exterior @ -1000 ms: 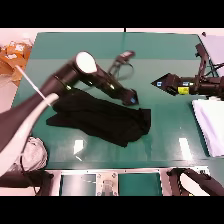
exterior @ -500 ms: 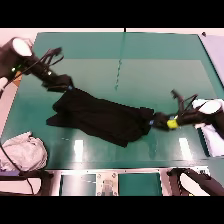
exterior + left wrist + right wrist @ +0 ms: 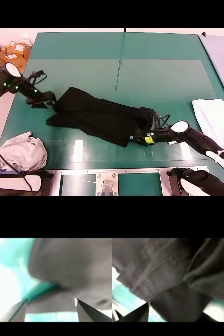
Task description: Fold the shirts.
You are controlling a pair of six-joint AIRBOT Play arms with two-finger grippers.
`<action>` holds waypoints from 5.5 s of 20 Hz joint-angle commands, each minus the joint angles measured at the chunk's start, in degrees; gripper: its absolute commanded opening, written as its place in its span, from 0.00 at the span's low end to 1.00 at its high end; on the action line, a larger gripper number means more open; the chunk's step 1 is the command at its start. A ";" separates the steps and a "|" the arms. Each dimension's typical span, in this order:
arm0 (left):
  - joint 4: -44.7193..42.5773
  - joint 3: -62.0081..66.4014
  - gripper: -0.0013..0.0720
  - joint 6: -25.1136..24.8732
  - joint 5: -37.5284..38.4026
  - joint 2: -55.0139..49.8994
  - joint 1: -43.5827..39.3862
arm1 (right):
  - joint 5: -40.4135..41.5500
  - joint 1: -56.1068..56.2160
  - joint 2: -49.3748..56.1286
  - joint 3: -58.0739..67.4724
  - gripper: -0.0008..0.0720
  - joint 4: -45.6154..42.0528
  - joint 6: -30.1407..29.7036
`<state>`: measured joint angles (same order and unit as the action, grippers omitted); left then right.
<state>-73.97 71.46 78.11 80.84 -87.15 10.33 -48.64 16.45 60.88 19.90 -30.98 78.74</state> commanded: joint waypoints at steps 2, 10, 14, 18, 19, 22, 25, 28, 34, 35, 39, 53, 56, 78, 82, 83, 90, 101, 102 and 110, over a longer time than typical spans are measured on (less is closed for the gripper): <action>-1.84 -6.88 0.92 -0.39 2.05 -0.04 1.55 | 8.83 4.98 5.11 0.87 0.57 5.75 -3.45; 13.38 -14.53 0.62 -6.34 -9.07 -0.04 1.49 | 8.17 4.90 5.27 8.61 0.04 5.66 -5.55; 27.34 -16.57 0.05 -15.93 0.00 0.79 1.51 | 5.53 4.87 5.25 13.31 0.04 4.96 -6.01; 36.46 -9.03 0.05 -17.05 1.77 12.02 1.51 | -2.54 1.07 2.84 25.00 0.04 4.79 -7.93; 38.66 -4.59 0.05 -16.92 1.09 16.90 1.51 | -5.62 -1.25 1.33 29.64 0.04 4.83 -7.89; 42.32 12.61 0.05 -16.55 -7.87 31.50 1.51 | -13.49 -8.92 -3.34 45.81 0.04 4.85 -7.72; 41.07 31.45 0.05 -18.82 -16.44 40.70 1.51 | -15.98 -14.71 -7.67 60.94 0.04 4.83 -6.80; 39.58 46.66 0.05 -19.04 -17.03 41.68 1.51 | -15.96 -15.87 -12.17 67.73 0.04 4.68 -7.28; 38.01 44.46 0.05 -19.15 -21.40 41.66 1.51 | -15.98 -15.80 -20.09 60.96 0.04 2.86 -5.03; 38.01 40.72 0.05 -19.65 -22.08 41.64 1.51 | -15.98 -15.80 -20.17 58.47 0.04 2.86 -4.85; 38.58 29.70 0.05 -20.63 -17.81 33.29 1.49 | -11.28 -15.80 -18.62 42.99 0.04 2.84 -4.96; 39.45 23.63 0.99 -23.71 -14.45 -13.05 -3.13 | 10.91 -12.26 22.60 33.68 0.50 7.43 -12.00; 37.24 30.86 0.44 -18.99 -0.98 -12.37 4.11 | -6.25 -20.57 20.31 39.36 0.50 4.46 -11.96; 14.58 -16.61 0.69 -20.06 -12.28 0.68 5.42 | -15.21 -45.57 -8.83 8.48 0.04 -17.92 -1.36; 17.03 -16.59 0.68 -20.06 -17.68 0.13 2.58 | -15.23 -45.57 -8.83 8.46 0.05 -17.92 -1.33; 17.40 -16.59 0.68 -20.04 -18.12 0.13 2.58 | -15.21 -45.57 -8.83 8.37 0.14 -17.94 -1.33; 17.84 -16.59 0.05 -20.13 -17.35 0.13 2.58 | -9.11 -45.57 -4.09 4.37 0.65 -17.81 1.29; 18.95 -15.52 0.05 -21.79 -14.73 0.57 2.58 | 7.15 -40.83 13.22 5.44 0.04 3.04 -12.39; 18.91 -13.81 0.05 -21.81 -12.31 1.01 2.58 | 5.42 -41.03 13.20 6.88 0.04 2.84 -13.35; 30.91 13.73 0.05 -21.42 -8.39 23.43 2.58 | -16.39 -42.71 -5.33 36.30 0.04 4.04 -11.26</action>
<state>-50.81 74.85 56.55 73.12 -72.51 12.86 -56.99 -26.13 62.89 44.75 -29.95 66.65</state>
